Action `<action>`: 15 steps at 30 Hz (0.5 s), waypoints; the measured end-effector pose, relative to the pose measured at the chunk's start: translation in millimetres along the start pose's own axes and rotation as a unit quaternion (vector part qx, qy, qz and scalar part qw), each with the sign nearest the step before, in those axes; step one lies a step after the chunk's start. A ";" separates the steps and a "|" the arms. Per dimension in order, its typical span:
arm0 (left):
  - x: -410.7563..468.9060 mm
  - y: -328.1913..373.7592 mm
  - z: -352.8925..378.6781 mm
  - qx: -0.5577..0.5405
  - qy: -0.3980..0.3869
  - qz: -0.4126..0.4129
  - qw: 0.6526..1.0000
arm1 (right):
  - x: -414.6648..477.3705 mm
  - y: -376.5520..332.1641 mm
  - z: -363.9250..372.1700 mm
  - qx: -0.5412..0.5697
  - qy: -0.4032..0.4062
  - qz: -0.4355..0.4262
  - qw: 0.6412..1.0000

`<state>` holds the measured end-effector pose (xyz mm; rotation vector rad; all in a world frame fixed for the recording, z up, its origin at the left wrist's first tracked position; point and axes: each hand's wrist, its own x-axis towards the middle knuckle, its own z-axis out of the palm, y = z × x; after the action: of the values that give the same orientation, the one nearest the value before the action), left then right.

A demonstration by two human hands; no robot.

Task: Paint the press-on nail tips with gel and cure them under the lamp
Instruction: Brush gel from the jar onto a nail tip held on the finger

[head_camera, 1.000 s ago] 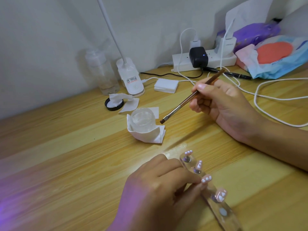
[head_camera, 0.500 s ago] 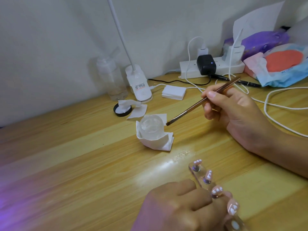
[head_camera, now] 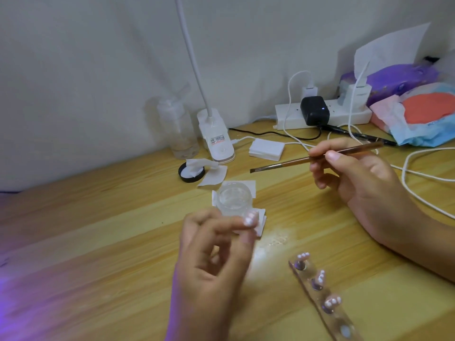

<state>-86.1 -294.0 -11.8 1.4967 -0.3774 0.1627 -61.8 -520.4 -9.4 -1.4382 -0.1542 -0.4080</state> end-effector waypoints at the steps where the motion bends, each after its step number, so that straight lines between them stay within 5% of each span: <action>1: 7.1 -0.1 -6.2 -0.061 0.047 -0.061 0.995 | -0.7 0.1 0.1 -0.012 -0.001 -0.008 1.000; 6: 20.1 -3.3 -1.9 -0.153 0.167 -0.181 0.957 | -5.3 -0.8 0.1 -0.068 -0.013 -0.062 0.996; 15: 16.6 2.7 -4.7 -0.154 0.000 -0.223 0.962 | -11.6 0.9 3.0 -0.118 -0.038 -0.135 0.983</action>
<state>-70.9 -291.2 -3.8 1.2363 -0.0523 -0.2457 -71.7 -515.3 -13.9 -1.6734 -0.3763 -0.6097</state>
